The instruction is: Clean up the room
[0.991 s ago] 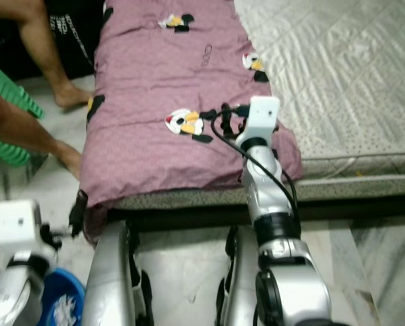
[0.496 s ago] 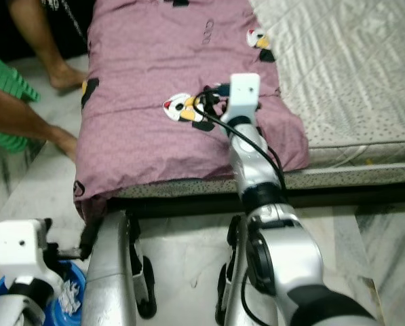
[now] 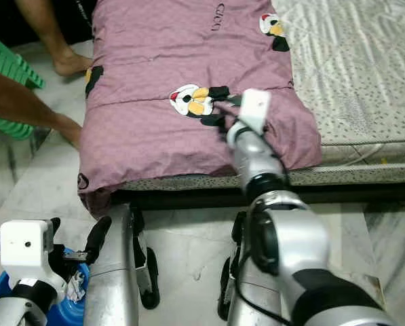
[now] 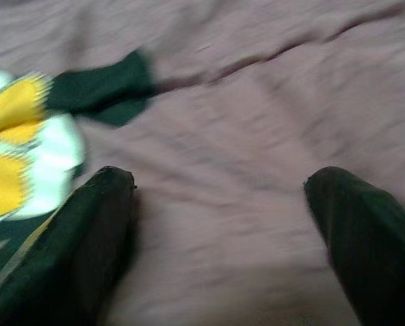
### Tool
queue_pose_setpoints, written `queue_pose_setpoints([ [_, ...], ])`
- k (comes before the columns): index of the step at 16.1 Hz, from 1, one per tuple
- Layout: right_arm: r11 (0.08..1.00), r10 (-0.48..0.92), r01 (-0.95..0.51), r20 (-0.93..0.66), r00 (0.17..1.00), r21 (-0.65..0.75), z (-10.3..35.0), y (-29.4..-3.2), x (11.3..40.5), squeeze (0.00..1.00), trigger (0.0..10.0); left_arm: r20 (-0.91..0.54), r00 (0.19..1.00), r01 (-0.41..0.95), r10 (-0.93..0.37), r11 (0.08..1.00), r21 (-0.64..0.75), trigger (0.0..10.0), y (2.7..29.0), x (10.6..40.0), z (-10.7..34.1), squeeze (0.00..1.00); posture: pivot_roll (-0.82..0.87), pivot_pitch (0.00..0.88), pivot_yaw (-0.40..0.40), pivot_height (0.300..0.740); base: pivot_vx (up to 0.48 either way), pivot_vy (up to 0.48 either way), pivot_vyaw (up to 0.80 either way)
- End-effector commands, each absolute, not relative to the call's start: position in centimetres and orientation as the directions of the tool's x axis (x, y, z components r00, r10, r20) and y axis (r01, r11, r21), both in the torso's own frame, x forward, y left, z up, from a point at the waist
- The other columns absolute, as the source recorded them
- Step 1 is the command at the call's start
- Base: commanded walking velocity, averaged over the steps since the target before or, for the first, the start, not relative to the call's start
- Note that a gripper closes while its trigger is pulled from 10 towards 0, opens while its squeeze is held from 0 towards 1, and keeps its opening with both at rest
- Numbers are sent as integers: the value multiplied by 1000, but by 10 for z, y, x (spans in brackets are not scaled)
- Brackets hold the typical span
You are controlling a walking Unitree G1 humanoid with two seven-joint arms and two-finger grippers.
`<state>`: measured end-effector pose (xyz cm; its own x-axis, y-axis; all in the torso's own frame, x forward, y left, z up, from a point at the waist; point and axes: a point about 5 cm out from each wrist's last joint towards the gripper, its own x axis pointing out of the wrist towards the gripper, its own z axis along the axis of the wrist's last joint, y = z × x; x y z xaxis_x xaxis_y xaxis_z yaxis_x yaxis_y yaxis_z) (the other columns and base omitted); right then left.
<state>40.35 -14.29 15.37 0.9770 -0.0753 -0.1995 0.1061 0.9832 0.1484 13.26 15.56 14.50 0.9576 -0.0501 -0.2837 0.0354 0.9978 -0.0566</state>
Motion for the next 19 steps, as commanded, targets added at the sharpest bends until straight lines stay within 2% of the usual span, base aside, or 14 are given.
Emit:
queue_pose_setpoints([
  [1, 971, -146, 185, -237, 961, 153, 144, -161, 400, 478, 10000, -296, 954, 34, -45, 999, -41, 10000, 156, 133, 142, 0, 256, 321, 32, 543, 0, 0, 0],
  [4, 958, -243, 272, -240, 940, 95, 135, -195, 392, 478, 10000, -276, 960, 42, -52, 998, -42, 10000, 154, 145, 140, 0, 224, 286, 28, 543, 0, 0, 0],
  [5, 936, -323, 350, -276, 905, 51, 122, -220, 382, 475, 10000, -271, 961, 46, -56, 998, -40, 10000, 154, 149, 139, 0, 207, 269, 28, 543, 0, 0, 0],
  [10, 853, -474, 522, -373, 797, 31, 75, -267, 339, 475, 10000, -251, 966, 50, -54, 999, -22, 10000, 158, 169, 132, 0, 147, 190, 32, 543, 0, 0, 0],
  [11, 850, -476, 526, -374, 796, 37, 70, -267, 334, 478, 10000, -249, 967, 49, -52, 999, -20, 10000, 158, 172, 132, 0, 131, 171, 33, 543, 0, 0, 0],
  [14, 919, -345, 382, -269, 899, 97, 69, -239, 321, 518, 10000, -204, 978, 42, -43, 999, -12, 10000, 158, 192, 129, 0, 68, 92, 30, 543, 0, 0, 0],
  [15, 955, -265, 285, -200, 943, 81, 77, -223, 315, 1000, 10000, -187, 982, 36, -37, 999, -12, 10000, 159, 197, 129, 0, 44, 66, 29, 543, 0, 0, 0],
  [16, 982, -173, 181, -143, 975, 48, 83, -206, 309, 1000, 10000, -173, 985, 25, -26, 1000, -10, 10000, 161, 203, 128, 0, 27, 47, 28, 543, 0, 0, 0],
  [19, 997, -26, 35, -126, 992, 72, 93, -174, 294, 1000, 10000, -152, 988, 5, -6, 1000, -10, 10000, 164, 213, 122, 0, -25, 0, 44, 543, 0, 0, 0],
])
